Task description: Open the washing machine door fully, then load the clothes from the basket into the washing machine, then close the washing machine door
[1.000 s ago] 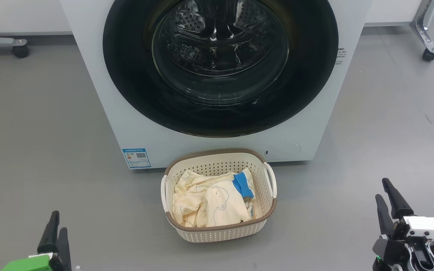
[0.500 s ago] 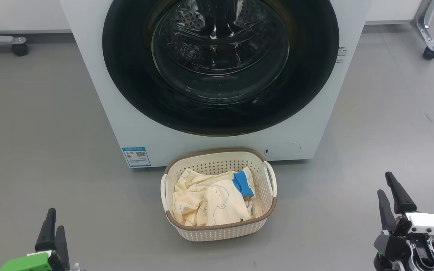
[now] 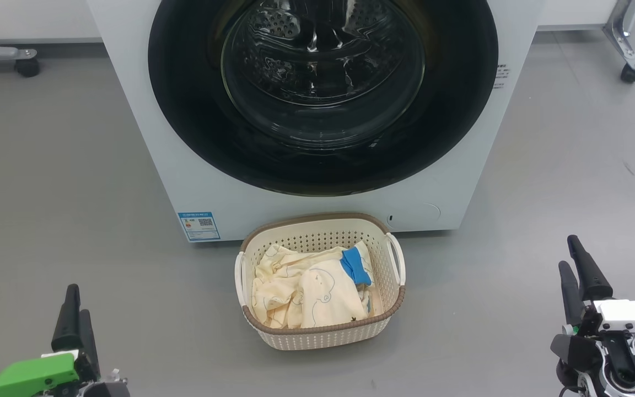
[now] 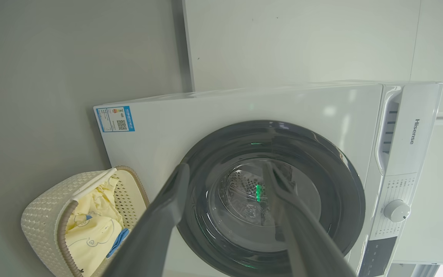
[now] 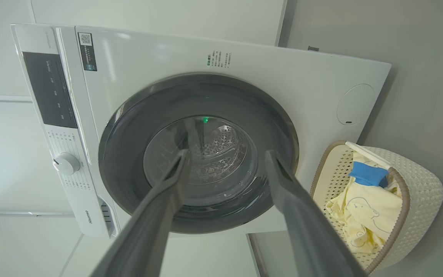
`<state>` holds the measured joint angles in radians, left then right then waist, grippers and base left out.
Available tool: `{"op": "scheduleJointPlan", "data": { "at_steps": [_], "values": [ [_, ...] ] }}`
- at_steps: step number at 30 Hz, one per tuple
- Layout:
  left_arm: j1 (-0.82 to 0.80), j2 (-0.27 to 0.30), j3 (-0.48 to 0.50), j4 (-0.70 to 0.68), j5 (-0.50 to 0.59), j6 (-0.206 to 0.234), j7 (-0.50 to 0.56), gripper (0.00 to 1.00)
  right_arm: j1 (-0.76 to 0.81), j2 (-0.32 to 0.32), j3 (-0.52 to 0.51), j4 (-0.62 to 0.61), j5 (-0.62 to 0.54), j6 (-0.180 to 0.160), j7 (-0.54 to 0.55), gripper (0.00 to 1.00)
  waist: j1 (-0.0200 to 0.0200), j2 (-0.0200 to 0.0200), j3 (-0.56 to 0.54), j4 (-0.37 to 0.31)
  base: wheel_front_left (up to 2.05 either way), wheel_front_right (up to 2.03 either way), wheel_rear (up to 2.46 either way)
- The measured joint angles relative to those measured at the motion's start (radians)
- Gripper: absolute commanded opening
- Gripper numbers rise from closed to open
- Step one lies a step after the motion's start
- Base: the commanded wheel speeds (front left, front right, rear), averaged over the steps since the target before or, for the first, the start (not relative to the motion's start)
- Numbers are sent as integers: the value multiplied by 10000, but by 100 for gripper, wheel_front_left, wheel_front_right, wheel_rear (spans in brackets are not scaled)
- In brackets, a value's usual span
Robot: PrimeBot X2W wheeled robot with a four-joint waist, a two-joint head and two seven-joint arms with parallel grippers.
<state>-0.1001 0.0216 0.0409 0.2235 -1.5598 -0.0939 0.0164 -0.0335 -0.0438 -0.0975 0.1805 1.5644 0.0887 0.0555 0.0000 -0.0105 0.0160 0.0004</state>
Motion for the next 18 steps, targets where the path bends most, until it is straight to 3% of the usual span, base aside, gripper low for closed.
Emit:
{"op": "scheduleJointPlan", "data": {
  "at_steps": [5,18],
  "values": [
    [-15,75,-157,-205,128,-2,-151,100,-24,-211,196,-167,-453,40,-105,100,0,0,54,3,0,0,0],
    [-234,552,-886,-462,1801,-17,-761,100,-137,-744,993,-585,-1797,84,-713,100,0,0,179,-5,0,0,0]
  ]
}}
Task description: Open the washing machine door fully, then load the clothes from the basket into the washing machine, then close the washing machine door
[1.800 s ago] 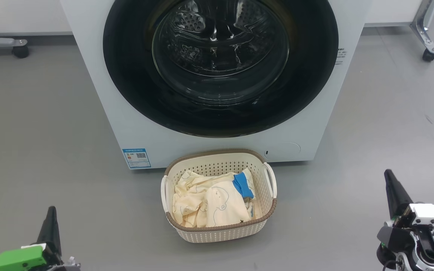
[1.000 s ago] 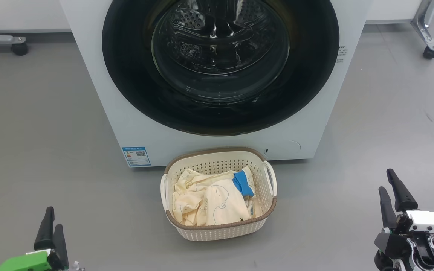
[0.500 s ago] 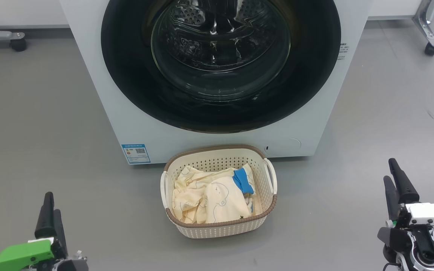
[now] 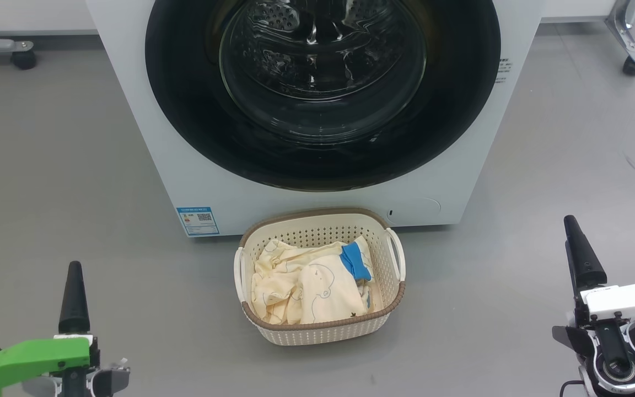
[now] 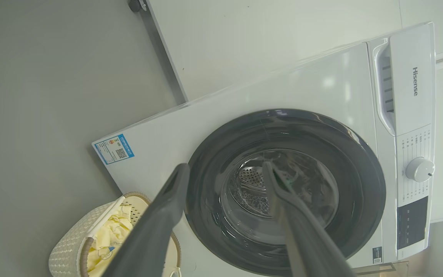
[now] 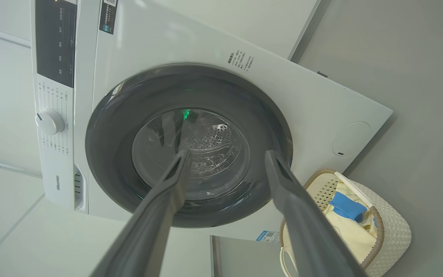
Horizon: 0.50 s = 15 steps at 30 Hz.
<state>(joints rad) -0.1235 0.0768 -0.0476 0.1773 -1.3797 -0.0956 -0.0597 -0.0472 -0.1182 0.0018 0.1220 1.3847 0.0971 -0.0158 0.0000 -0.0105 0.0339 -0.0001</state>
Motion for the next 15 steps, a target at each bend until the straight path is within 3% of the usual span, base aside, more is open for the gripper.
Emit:
{"op": "scheduleJointPlan", "data": {
  "at_steps": [15],
  "values": [
    [-212,656,-997,-98,2077,-84,-568,100,-200,-970,1225,-94,-2330,88,-805,100,0,0,88,15,0,0,0]
  ]
}}
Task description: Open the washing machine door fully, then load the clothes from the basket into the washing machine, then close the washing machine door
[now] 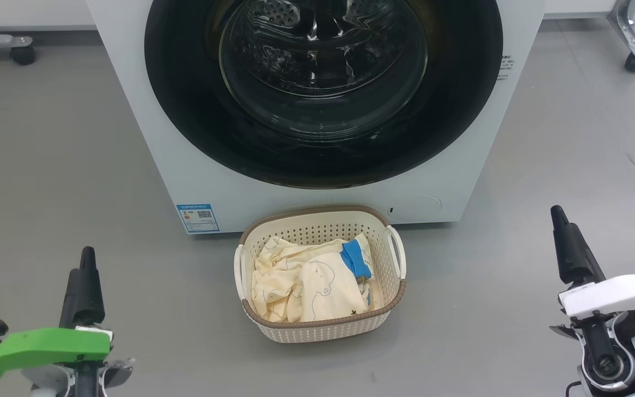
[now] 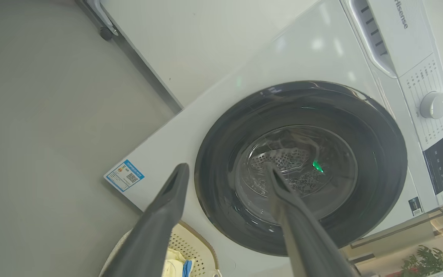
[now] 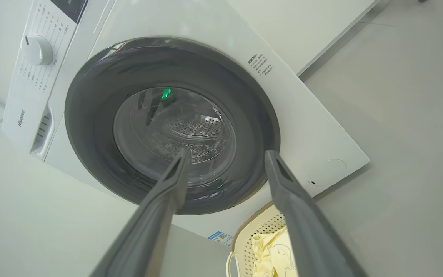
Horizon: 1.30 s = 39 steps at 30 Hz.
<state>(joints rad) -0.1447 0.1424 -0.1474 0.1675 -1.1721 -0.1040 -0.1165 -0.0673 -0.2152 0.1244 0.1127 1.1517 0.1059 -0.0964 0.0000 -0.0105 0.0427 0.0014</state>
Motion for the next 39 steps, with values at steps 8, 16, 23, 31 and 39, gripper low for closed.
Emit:
{"op": "scheduleJointPlan", "data": {
  "at_steps": [8,16,23,31,39],
  "values": [
    [-27,284,-299,111,1509,-48,-307,100,-70,-522,686,159,-1538,6,-322,100,0,0,40,5,0,0,0],
    [-204,508,-520,198,3266,-81,-539,100,-267,-920,1312,405,-3101,77,-654,100,0,0,68,9,0,0,0],
    [-258,694,-953,330,4895,-73,-805,100,-456,-961,1707,541,-4031,71,-938,100,0,0,79,9,0,0,0],
    [-259,698,-1264,639,6057,207,-1097,100,-624,-1087,2048,769,-4991,-27,-1221,100,0,0,85,-5,0,0,0],
    [-404,652,-1361,660,6920,290,-1323,100,-741,-1187,2309,943,-5791,-27,-1517,100,0,0,109,-16,0,0,0]
  ]
}}
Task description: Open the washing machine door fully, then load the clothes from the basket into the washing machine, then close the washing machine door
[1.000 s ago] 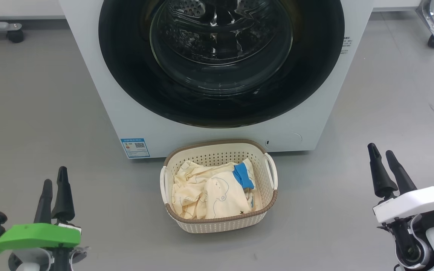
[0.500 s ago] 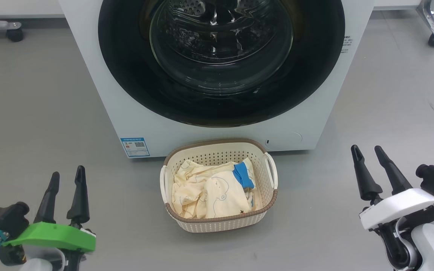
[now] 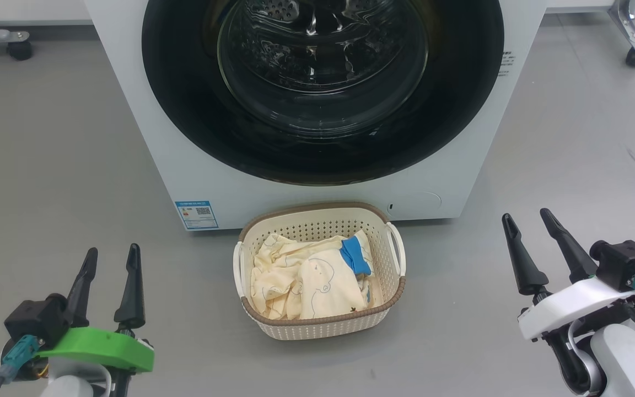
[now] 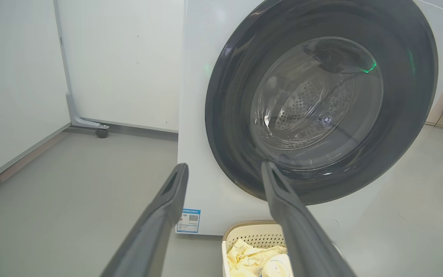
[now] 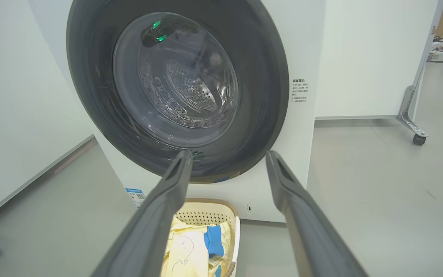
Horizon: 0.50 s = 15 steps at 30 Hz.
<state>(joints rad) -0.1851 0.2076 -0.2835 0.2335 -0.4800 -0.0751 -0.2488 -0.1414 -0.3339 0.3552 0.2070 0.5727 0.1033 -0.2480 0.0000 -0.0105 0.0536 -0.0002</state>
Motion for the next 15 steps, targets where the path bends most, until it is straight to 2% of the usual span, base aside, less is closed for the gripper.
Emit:
{"op": "scheduleJointPlan", "data": {
  "at_steps": [15],
  "values": [
    [-10,-278,293,-8,2,-100,-25,100,-77,109,-127,242,-25,0,-2,100,0,0,-19,7,0,0,0]
  ]
}}
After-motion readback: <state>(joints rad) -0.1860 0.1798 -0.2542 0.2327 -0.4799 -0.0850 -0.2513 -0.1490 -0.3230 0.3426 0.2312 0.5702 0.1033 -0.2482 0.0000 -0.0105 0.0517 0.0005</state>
